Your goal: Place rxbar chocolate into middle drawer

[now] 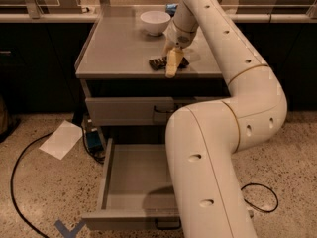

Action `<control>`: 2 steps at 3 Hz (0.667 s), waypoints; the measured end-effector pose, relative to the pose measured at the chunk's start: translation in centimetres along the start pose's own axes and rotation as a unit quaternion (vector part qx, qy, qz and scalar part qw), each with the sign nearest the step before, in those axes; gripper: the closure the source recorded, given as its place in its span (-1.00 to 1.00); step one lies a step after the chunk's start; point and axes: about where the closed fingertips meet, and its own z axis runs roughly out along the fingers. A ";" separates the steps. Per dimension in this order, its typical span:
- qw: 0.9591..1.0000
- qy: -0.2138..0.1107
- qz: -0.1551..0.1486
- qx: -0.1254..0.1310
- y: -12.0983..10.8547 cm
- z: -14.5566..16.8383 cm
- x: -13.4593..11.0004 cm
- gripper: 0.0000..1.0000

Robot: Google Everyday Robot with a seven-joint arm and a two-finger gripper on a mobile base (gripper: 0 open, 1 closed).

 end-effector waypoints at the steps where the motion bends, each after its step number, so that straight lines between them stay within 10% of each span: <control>1: 1.000 0.000 0.000 0.000 0.5 -0.3 0.0 0.70; 2: 1.000 0.000 0.000 0.000 0.8 -0.8 -0.1 1.00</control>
Offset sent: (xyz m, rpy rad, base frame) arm -0.0307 0.0034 0.0746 0.0765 -0.1214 0.0262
